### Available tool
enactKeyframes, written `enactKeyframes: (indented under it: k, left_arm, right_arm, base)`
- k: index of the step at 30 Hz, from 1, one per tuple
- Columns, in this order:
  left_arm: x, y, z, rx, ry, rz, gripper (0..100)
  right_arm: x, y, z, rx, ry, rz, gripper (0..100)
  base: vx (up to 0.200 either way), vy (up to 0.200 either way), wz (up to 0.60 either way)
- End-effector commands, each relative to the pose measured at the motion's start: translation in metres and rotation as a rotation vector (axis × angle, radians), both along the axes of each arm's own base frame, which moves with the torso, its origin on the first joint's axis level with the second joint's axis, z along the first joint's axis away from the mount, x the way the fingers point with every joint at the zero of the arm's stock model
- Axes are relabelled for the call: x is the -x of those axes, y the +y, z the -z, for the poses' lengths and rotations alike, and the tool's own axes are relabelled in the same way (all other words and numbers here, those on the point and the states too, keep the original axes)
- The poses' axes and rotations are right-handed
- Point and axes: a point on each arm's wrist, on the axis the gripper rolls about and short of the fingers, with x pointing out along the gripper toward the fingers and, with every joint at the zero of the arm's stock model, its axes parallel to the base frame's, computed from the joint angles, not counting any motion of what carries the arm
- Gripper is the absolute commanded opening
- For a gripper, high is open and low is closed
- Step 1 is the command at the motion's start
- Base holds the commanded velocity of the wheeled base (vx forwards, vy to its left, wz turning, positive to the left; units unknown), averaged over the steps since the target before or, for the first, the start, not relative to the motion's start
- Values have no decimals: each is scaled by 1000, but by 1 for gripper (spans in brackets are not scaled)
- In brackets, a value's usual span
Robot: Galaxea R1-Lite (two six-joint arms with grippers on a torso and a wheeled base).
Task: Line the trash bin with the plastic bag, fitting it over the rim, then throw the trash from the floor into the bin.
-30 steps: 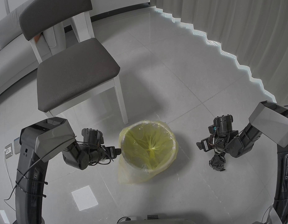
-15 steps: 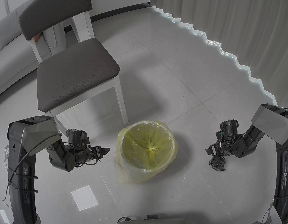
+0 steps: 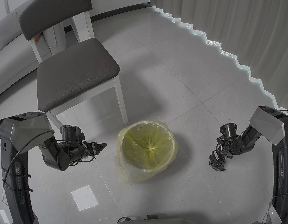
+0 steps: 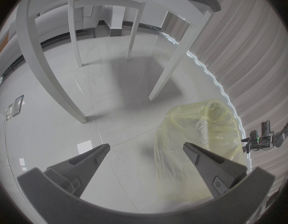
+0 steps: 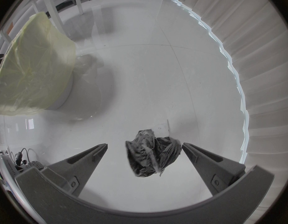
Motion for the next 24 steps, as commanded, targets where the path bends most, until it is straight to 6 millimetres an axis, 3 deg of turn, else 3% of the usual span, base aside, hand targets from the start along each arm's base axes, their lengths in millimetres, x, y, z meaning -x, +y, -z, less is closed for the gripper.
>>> enactKeyframes:
  k: [1,5,6,18,20,24]
  left_arm:
    - [1,-1,-8,3,-17,2,100]
    - [1,-5,-9,-2,-23,6,100]
    - [1,-8,-10,-1,-24,11,100]
    - [3,-8,-14,2,-32,11,100]
    - [5,-8,-14,2,-31,11,100]
    - [8,-8,-17,8,-46,10,100]
  right_arm:
    - [-6,-1,2,5,0,-4,100]
    - [-6,-1,1,9,14,-7,100]
    - [-5,-1,2,11,30,-10,0]
    - [0,-1,1,17,66,-6,0]
    - [2,-1,-2,17,62,-8,0]
    - [12,1,-29,15,33,-13,0]
  base:
    - [0,0,0]
    - [0,0,0]
    - [0,0,0]
    - [0,0,0]
    - [0,0,0]
    - [0,0,0]
